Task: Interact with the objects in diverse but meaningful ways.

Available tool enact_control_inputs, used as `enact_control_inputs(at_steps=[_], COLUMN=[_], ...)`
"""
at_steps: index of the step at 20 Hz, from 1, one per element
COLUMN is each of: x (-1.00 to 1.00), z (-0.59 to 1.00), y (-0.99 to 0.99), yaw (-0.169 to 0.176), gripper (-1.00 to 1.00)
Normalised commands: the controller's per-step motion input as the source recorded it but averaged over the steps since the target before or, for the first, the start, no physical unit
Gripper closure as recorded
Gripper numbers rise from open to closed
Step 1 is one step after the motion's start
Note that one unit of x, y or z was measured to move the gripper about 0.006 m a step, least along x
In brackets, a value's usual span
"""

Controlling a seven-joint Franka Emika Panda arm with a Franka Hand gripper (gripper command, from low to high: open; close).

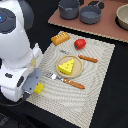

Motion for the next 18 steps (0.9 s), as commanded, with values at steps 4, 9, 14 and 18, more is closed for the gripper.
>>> enact_control_inputs(at_steps=[4,9,14,18], x=[0.04,0.02,0.04,0.14], z=[-0.10,-0.09,-0.08,-0.01], y=[-0.05,-0.06,-0.05,-0.05], yaw=[0.000,0.000,0.000,0.015], gripper=[1.00,1.00,1.00,1.00])
